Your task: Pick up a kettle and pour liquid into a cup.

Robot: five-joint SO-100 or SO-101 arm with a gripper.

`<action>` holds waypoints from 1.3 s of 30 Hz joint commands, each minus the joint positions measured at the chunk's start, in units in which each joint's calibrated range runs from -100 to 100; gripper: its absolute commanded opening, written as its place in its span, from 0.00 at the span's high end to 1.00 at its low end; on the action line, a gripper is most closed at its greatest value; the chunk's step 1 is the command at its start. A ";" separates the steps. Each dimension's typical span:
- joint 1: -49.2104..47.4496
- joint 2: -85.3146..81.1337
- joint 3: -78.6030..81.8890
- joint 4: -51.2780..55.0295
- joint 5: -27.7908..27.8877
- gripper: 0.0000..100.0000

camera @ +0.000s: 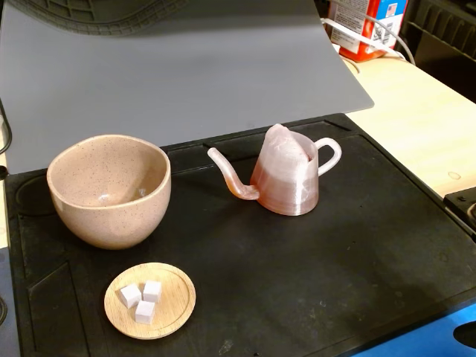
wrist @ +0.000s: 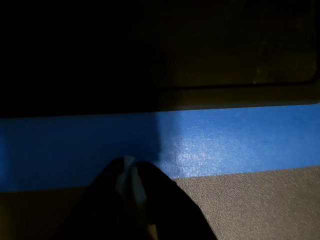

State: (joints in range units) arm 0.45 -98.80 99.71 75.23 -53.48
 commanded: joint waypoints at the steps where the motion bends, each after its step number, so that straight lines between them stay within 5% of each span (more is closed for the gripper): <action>1: 0.04 -0.17 0.11 0.21 0.35 0.99; 20: -0.04 0.93 -0.89 -0.22 0.45 0.99; 31: 0.27 31.14 -1.52 -60.05 0.45 0.99; 37: 0.12 45.47 -12.78 -63.34 0.51 0.99; 39: 0.12 45.64 -7.78 -75.19 0.51 0.99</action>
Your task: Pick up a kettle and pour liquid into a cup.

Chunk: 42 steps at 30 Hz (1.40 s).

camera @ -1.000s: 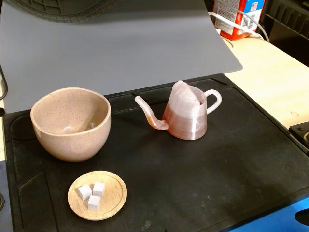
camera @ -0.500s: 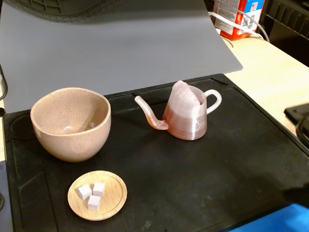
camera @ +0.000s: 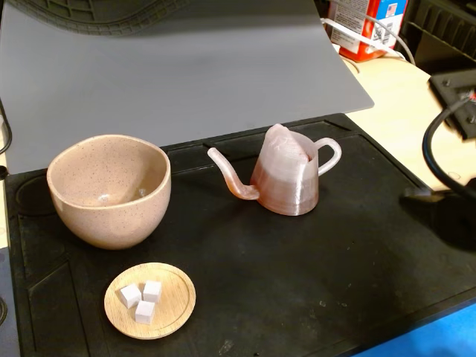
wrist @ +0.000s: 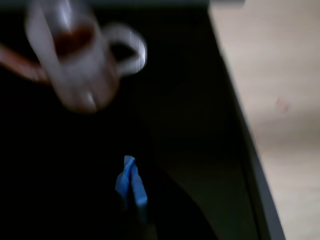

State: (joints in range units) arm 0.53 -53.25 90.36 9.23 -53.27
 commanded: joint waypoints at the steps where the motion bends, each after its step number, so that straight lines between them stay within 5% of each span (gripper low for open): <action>1: 0.04 0.10 2.47 -10.49 0.30 0.99; 4: -0.03 0.10 1.74 -10.31 3.81 0.90; 10: -0.03 7.35 -2.52 -11.09 3.97 0.90; 16: 0.12 28.59 -8.60 -33.32 9.22 0.90; 42: -2.70 59.40 -33.92 -40.58 11.95 0.83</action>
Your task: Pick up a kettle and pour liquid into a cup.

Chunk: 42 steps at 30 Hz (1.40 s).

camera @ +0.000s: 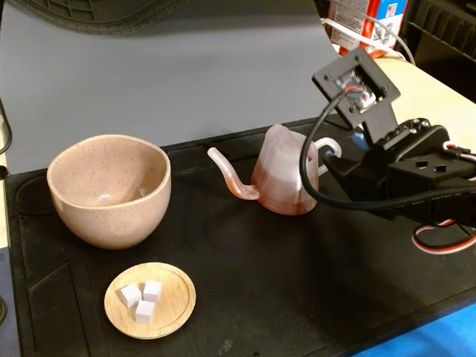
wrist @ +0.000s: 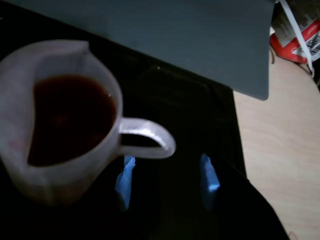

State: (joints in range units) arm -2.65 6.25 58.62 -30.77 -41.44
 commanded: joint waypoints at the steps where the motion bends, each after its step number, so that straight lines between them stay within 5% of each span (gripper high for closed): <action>1: 1.09 -0.02 -2.17 -0.49 0.11 0.83; 31: 1.69 13.29 -17.06 -0.67 0.16 0.83; 33: 1.92 13.46 -17.15 -1.10 4.83 0.83; 42: 1.92 13.55 -16.33 -0.67 4.94 0.83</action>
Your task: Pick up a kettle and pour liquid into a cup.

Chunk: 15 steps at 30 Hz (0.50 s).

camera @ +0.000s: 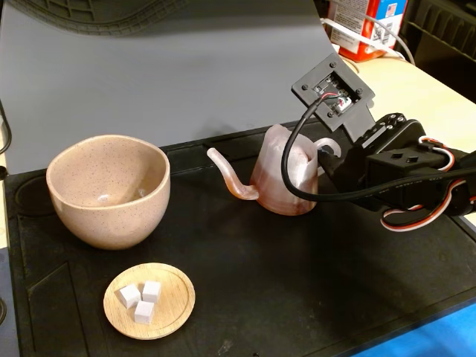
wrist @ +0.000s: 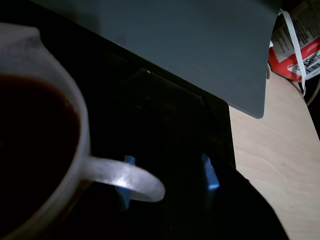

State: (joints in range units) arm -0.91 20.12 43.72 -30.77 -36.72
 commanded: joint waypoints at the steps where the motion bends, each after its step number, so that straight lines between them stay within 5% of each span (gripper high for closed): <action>1: 0.34 -0.32 -1.34 -0.67 0.22 0.83; 5: 0.49 -0.92 0.65 -1.36 0.33 0.99; 15: 0.18 -4.51 0.84 -0.67 0.17 0.99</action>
State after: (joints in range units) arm -0.15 20.12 44.21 -31.38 -36.46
